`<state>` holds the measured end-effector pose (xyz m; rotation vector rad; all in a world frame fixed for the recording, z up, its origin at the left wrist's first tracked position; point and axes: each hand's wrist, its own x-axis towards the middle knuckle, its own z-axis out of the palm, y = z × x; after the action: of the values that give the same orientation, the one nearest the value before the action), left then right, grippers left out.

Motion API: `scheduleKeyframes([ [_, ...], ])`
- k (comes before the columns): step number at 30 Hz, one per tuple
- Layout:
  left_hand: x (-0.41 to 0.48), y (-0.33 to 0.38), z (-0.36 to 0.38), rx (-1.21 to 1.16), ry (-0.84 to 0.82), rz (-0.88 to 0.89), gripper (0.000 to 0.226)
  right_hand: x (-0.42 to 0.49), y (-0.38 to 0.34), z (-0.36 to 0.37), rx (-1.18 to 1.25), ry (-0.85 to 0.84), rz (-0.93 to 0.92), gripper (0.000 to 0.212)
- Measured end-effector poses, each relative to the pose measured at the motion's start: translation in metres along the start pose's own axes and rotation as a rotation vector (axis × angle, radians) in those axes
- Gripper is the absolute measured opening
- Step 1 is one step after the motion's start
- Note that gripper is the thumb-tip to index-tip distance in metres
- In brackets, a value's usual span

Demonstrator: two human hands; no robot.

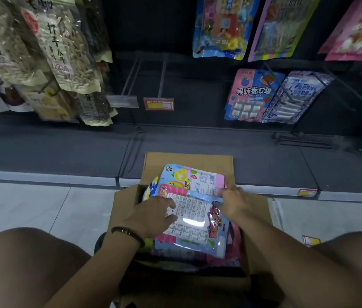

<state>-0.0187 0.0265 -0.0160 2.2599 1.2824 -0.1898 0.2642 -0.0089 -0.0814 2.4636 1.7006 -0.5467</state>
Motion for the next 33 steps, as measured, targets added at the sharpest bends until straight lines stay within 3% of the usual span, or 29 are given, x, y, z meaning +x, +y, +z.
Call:
scheduleKeyframes([
  [3,0.002,-0.007,0.005,0.013,0.017,-0.014,0.041,-0.010,-0.006,0.006,-0.064,-0.067,-0.028,0.064],
  [5,0.001,-0.011,0.010,0.024,0.004,-0.021,0.042,-0.018,-0.009,0.009,-0.111,-0.075,-0.081,0.053],
  [7,0.000,-0.012,0.016,0.028,-0.007,-0.026,0.043,-0.022,-0.010,0.005,-0.092,-0.045,-0.138,0.019],
  [14,-0.002,-0.010,0.023,0.003,0.025,-0.015,0.043,-0.035,-0.007,-0.006,-0.014,-0.065,-0.157,0.031],
  [19,-0.005,-0.004,0.026,-0.027,0.014,0.048,0.065,-0.032,-0.003,-0.028,0.383,-0.122,-0.094,0.027],
  [23,-0.015,0.013,0.020,-0.089,0.034,0.123,0.118,-0.035,0.002,-0.061,0.701,-0.148,-0.097,0.025],
  [25,-0.021,0.021,0.016,-0.087,0.054,0.187,0.135,-0.040,0.006,-0.072,0.879,-0.142,-0.087,0.022],
  [27,-0.029,0.031,0.016,-0.024,0.091,0.269,0.136,-0.046,0.007,-0.083,1.033,-0.108,-0.070,0.016],
  [30,-0.031,0.037,0.019,0.028,0.242,0.363,0.113,-0.061,-0.001,-0.098,1.270,-0.152,-0.025,0.017],
  [33,-0.026,0.038,0.013,-0.172,0.443,0.451,0.094,-0.069,-0.007,-0.110,1.410,-0.163,0.020,0.026],
])
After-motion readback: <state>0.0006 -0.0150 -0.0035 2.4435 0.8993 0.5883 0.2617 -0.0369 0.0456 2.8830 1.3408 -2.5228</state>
